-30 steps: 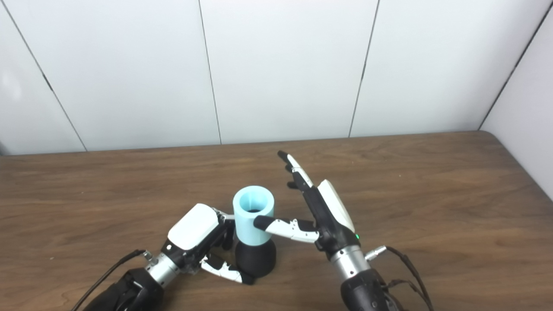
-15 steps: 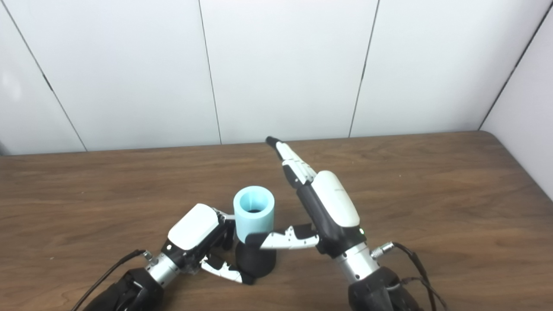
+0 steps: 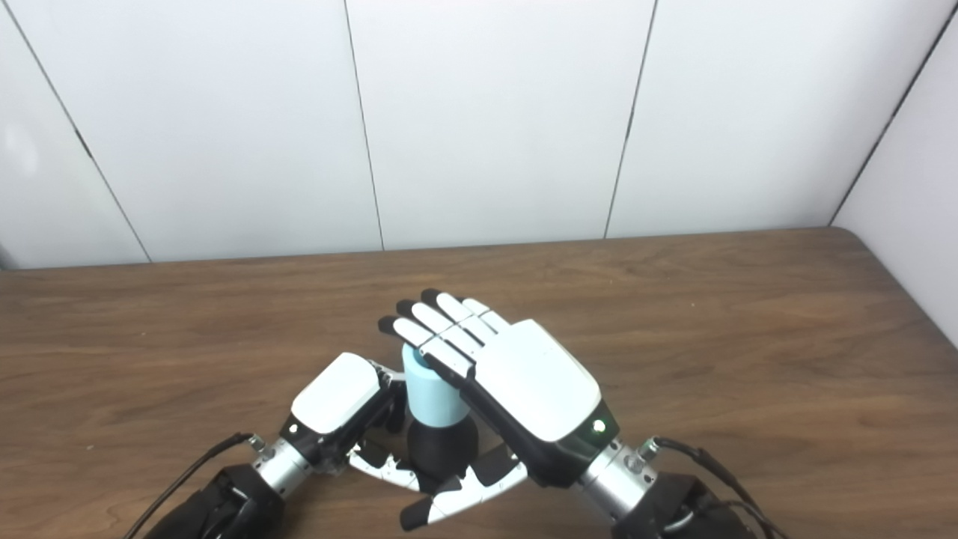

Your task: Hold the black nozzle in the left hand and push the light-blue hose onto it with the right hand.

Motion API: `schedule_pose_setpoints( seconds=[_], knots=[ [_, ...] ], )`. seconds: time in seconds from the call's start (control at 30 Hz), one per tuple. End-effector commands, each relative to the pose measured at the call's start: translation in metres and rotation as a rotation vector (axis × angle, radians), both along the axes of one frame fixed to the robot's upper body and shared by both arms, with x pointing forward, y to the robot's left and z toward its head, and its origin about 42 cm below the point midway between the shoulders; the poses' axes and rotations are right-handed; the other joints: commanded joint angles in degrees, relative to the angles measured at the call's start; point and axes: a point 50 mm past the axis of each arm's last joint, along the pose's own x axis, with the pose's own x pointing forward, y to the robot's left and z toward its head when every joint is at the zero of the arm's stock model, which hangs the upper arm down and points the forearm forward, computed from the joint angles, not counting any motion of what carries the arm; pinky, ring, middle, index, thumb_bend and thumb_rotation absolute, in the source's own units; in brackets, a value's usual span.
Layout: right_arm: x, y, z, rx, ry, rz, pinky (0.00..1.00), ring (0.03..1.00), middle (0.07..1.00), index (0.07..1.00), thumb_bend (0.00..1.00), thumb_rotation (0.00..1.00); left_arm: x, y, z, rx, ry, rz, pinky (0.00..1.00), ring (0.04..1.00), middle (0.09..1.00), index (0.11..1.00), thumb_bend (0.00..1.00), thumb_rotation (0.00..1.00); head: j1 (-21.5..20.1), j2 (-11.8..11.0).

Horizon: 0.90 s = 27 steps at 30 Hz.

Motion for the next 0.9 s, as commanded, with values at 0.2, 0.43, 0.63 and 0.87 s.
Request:
schedule_pose_setpoints(
  seconds=[0.2, 0.43, 0.63, 0.87],
  knots=[
    [-0.004, 0.002, 0.006, -0.058, -0.037, 0.024, 0.95, 0.974, 0.971, 0.924, 1.0, 0.8, -0.059, 0.005, -0.078, 0.119, 0.23, -0.015, 0.36, 0.405, 0.445, 0.52, 0.52, 0.0, 0.0, -0.1],
    [-0.003, 0.001, -0.001, -0.069, -0.037, -0.002, 1.0, 1.0, 0.999, 0.963, 1.0, 0.82, -0.059, 0.005, -0.078, 0.126, 0.228, -0.015, 0.34, 0.39, 0.436, 0.523, 0.52, 0.0, -0.1, -0.1],
    [-0.005, 0.0, -0.005, -0.077, -0.024, -0.004, 1.0, 1.0, 1.0, 0.974, 0.98, 0.83, -0.06, 0.005, -0.078, 0.123, 0.232, -0.014, 0.33, 0.383, 0.431, 0.524, 0.52, 0.0, -0.1, 0.0],
    [-0.011, -0.001, -0.012, -0.115, 0.008, 0.009, 0.93, 0.99, 0.986, 0.948, 0.95, 0.83, -0.06, 0.005, -0.077, 0.13, 0.238, -0.01, 0.3, 0.355, 0.415, 0.519, 0.52, 0.0, -0.1, 0.0]
  ],
)
